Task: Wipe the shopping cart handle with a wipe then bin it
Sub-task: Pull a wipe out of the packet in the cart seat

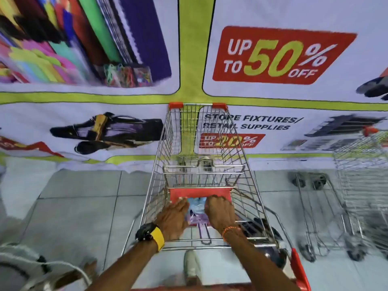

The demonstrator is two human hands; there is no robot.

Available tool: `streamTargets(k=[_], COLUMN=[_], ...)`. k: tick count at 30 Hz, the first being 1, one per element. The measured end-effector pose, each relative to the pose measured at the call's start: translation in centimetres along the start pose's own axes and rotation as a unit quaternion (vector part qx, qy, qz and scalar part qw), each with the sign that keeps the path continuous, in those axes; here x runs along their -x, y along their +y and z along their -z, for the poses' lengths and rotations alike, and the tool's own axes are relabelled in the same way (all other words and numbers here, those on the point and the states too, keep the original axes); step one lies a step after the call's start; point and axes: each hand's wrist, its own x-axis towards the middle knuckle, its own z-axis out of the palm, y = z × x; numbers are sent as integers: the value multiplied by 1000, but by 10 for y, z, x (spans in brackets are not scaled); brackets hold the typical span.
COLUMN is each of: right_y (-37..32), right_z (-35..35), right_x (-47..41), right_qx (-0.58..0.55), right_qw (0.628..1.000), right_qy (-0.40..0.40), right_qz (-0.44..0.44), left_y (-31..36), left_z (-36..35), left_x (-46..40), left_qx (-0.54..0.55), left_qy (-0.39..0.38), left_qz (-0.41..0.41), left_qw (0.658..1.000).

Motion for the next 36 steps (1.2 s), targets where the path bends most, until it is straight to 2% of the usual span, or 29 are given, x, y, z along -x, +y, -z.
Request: streamTargets(k=[7,14,24,36], right_y=[-8,-4,1,20], right_z=[-42,-57,-58,-43], right_x=[-53,-68,-69,-70], right_qx=[18,37,50,-73], right_qw=[997,991,985,975], right_qy=[-51,-93,-87,-104], right_qz=[57,94,138,183], left_y=[-13,-29,-31,-31], left_z=[-30,-51,-57,-61], left_x=[-37,-52,-54,-53], left_qx=[-1,13,20,24], left_qy=[-26,-50,-42,-24], left_qz=[25,31,27,37], left_qw=[999,998,999,999])
